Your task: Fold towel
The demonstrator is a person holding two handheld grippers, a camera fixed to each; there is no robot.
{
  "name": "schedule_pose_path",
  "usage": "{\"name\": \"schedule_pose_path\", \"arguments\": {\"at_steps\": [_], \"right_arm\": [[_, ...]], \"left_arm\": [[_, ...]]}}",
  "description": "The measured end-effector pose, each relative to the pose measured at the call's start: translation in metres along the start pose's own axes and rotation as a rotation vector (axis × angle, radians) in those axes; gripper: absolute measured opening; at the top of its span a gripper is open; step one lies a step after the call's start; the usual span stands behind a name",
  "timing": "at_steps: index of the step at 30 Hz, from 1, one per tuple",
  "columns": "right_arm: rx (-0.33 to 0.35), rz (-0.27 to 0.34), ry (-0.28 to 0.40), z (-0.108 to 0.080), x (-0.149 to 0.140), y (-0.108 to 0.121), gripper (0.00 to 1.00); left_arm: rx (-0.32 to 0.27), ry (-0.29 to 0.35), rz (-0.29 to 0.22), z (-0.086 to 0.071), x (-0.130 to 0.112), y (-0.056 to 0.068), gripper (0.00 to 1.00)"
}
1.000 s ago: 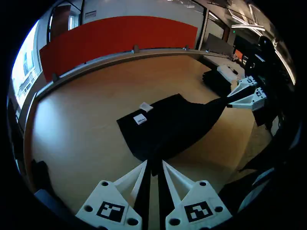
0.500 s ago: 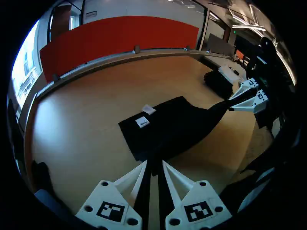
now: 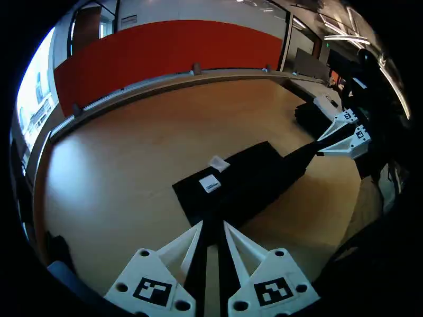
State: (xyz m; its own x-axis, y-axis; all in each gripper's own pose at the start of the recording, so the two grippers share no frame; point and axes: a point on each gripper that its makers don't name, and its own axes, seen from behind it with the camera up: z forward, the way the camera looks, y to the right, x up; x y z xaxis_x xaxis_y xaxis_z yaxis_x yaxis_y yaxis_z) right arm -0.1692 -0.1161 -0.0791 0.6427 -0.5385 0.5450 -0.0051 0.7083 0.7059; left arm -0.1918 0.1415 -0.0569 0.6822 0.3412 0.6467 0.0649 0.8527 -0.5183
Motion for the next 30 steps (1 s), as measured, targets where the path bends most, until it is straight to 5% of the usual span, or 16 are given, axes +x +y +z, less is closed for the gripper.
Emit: {"name": "schedule_pose_path", "arguments": {"at_steps": [30], "right_arm": [[0.026,0.035,-0.099,0.062,-0.02,0.034,0.17]], "left_arm": [[0.047,-0.055,0.004,0.078,-0.012,-0.019,0.12]]}}
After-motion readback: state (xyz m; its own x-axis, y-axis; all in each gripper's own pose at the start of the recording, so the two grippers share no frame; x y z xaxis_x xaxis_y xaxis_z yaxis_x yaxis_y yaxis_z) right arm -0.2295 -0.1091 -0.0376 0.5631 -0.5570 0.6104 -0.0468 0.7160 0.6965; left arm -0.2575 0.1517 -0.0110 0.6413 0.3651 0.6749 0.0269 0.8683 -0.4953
